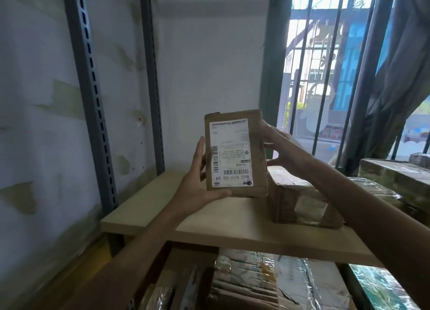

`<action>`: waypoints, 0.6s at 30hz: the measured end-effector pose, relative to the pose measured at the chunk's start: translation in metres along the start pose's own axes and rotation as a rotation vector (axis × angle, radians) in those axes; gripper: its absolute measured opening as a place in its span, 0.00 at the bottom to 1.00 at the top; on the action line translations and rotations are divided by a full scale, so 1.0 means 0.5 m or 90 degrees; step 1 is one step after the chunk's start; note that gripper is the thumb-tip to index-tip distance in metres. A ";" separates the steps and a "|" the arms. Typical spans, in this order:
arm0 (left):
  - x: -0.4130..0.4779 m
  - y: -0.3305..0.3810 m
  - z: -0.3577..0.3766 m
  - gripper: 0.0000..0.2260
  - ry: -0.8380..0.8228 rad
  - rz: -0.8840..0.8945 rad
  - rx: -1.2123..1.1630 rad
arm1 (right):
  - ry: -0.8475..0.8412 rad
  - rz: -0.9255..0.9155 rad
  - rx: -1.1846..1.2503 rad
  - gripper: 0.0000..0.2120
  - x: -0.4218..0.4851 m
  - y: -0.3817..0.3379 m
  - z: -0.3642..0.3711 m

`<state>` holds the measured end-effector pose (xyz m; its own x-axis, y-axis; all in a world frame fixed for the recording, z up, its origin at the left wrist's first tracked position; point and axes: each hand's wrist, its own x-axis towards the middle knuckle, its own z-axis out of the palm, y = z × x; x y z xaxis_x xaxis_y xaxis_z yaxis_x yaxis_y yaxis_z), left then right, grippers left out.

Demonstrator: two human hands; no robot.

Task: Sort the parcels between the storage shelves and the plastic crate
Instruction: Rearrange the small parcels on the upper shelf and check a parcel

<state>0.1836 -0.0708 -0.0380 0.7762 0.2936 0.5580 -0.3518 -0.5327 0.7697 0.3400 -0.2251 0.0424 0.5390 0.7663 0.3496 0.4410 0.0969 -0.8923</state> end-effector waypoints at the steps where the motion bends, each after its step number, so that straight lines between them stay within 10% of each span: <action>1: -0.001 -0.003 0.006 0.52 0.007 -0.002 0.000 | -0.007 -0.003 -0.023 0.27 -0.004 0.002 0.003; 18: 0.018 -0.055 0.011 0.43 -0.004 -0.055 0.132 | 0.066 0.082 -0.295 0.29 0.012 0.058 0.047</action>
<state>0.2033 -0.0576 -0.0558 0.8024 0.3399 0.4906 -0.1702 -0.6576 0.7339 0.3392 -0.2026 0.0117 0.6686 0.6840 0.2918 0.6256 -0.3052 -0.7180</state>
